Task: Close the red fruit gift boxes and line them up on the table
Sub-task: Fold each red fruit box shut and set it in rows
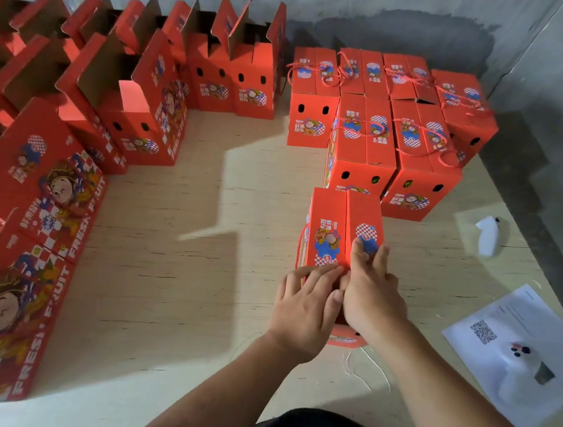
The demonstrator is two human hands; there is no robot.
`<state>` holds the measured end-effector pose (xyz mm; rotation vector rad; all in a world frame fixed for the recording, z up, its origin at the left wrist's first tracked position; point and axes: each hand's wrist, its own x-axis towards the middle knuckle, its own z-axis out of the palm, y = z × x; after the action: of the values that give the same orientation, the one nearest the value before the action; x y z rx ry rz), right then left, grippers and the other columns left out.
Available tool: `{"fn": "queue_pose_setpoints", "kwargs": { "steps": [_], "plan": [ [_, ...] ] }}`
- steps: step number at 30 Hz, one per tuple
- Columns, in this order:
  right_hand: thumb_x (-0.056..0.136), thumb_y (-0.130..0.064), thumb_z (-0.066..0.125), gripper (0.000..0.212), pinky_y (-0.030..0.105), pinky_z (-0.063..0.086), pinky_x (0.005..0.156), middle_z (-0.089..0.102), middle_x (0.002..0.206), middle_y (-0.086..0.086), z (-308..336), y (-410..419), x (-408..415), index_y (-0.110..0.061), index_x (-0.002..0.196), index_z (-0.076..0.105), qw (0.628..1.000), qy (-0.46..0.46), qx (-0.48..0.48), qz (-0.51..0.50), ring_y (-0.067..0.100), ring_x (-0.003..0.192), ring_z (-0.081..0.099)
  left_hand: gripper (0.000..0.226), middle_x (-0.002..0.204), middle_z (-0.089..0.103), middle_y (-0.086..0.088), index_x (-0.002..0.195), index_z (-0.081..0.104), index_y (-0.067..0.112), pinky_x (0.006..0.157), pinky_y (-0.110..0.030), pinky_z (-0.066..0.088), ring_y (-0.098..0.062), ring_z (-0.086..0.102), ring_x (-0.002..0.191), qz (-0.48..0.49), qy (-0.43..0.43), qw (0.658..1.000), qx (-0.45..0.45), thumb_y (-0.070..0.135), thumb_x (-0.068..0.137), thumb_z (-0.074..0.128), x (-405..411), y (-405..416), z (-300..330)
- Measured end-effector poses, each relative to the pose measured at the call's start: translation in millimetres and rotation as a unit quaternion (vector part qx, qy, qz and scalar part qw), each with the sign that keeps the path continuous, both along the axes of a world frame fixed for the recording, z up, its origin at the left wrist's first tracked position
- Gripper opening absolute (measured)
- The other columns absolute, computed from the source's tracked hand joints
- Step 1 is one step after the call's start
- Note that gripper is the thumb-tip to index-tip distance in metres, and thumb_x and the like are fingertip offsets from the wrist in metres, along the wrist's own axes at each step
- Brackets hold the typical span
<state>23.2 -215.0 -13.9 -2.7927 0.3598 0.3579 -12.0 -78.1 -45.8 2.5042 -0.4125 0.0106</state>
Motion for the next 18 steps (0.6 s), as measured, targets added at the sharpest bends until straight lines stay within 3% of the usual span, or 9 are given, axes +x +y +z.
{"fn": "queue_pose_setpoints", "kwargs": {
  "steps": [4, 9, 14, 16, 18],
  "plan": [
    [0.105, -0.041, 0.041, 0.068, 0.050, 0.045, 0.096, -0.011, 0.170, 0.001, 0, -2, 3, -0.039, 0.159, 0.001, 1.000, 0.000, -0.010, 0.006, 0.040, 0.134, 0.038, 0.058, 0.159, 0.035, 0.021, 0.153, 0.040, 0.032, 0.112, -0.037, 0.030, -0.018, 0.036, 0.132, -0.024, 0.000, 0.999, 0.042, 0.053, 0.107, 0.012, 3, 7, -1],
    [0.105, -0.047, 0.035, 0.065, 0.051, 0.044, 0.094, -0.015, 0.169, -0.003, -6, 1, 2, -0.045, 0.156, -0.007, 1.000, 0.003, -0.021, 0.008, 0.037, 0.135, 0.034, 0.061, 0.158, 0.035, 0.021, 0.153, 0.044, 0.031, 0.116, -0.041, 0.026, -0.018, 0.032, 0.138, -0.051, 0.027, 0.998, -0.010, 0.056, 0.104, 0.016, 8, 13, -7],
    [0.103, -0.046, 0.043, 0.077, 0.053, 0.036, 0.108, -0.026, 0.167, -0.007, -14, -20, -1, -0.053, 0.154, -0.014, 0.996, 0.023, 0.058, 0.066, 0.044, 0.141, 0.026, 0.062, 0.155, 0.031, 0.024, 0.152, 0.043, 0.040, 0.116, -0.035, 0.013, -0.016, 0.018, 0.139, -0.032, 0.132, 0.989, -0.056, 0.056, 0.095, 0.024, 12, 7, 5],
    [0.102, -0.041, 0.048, 0.078, 0.048, 0.029, 0.115, -0.023, 0.168, -0.002, -17, -27, -4, -0.054, 0.156, -0.007, 0.993, 0.007, 0.094, 0.072, 0.045, 0.145, 0.025, 0.066, 0.152, 0.032, 0.023, 0.152, 0.040, 0.043, 0.114, -0.038, 0.017, -0.020, 0.023, 0.134, -0.029, 0.128, 0.991, -0.026, 0.059, 0.091, 0.021, 16, 4, 9],
    [0.100, -0.027, 0.056, 0.077, 0.035, 0.026, 0.117, -0.008, 0.170, 0.005, -19, -28, -8, -0.043, 0.161, 0.012, 0.983, -0.061, 0.166, 0.045, 0.034, 0.151, 0.024, 0.069, 0.148, 0.035, 0.019, 0.149, 0.042, 0.042, 0.110, -0.040, 0.023, -0.025, 0.030, 0.128, -0.003, 0.125, 0.992, -0.010, 0.059, 0.085, 0.023, 22, -1, 14]
  ]
}}
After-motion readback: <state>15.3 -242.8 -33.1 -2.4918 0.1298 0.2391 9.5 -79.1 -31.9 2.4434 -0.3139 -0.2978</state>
